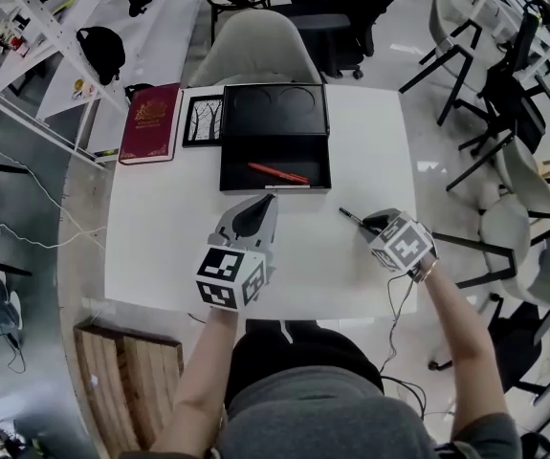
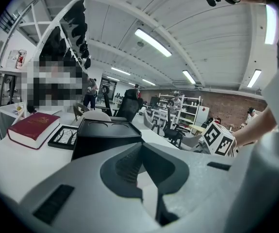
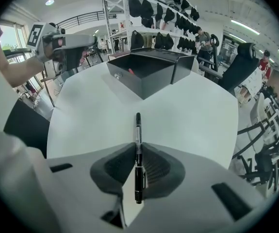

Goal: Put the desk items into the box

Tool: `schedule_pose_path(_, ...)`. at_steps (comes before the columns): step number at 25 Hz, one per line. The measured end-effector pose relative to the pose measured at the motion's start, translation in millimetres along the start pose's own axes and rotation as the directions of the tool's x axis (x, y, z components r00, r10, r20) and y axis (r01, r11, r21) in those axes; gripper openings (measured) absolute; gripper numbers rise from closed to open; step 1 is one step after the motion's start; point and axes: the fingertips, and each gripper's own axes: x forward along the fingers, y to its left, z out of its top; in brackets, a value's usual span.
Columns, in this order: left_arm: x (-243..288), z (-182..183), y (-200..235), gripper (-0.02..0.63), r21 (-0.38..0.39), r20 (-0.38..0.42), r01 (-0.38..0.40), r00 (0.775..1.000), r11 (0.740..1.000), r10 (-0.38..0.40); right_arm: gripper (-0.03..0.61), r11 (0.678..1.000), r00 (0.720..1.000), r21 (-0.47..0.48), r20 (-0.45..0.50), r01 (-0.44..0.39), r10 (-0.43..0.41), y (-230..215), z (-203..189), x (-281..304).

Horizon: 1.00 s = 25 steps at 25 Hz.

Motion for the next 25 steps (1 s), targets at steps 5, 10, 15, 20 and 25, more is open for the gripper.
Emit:
schedule_pose_path(5, -3.3, 1.9, 1.3, 0.006, 0.007, 0.008, -0.017, 1.0, 1.0, 0.017, 0.048, 1.0, 0.999, 0.023, 0.051, -0.005, 0.003, 6.0, 1.6, -10.5)
schedule_pose_path(10, -6.4, 5.8, 6.5, 0.006, 0.009, 0.019, -0.04, 0.999, 0.999, 0.04, 0.048, 1.0, 0.993, 0.021, 0.117, 0.023, -0.026, 7.7, 12.9, -29.8)
schedule_pose_path(15, -8.0, 8.6, 5.7, 0.006, 0.023, 0.021, -0.052, 0.998, 0.998, 0.052, 0.048, 1.0, 0.984, 0.016, 0.179, 0.015, -0.018, 13.6, 26.9, -48.1)
schedule_pose_path(20, -12.0, 13.2, 5.9, 0.006, 0.034, 0.031, -0.074, 0.997, 0.997, 0.073, 0.048, 1.0, 0.966, 0.014, 0.257, 0.021, -0.024, 17.1, 47.8, -66.4)
schedule_pose_path(25, -18.8, 17.2, 10.1, 0.006, 0.043, 0.045, -0.099, 0.994, 0.994, 0.097, 0.048, 0.999, 0.938, 0.029, 0.346, 0.014, -0.023, 21.9, 70.8, -81.3)
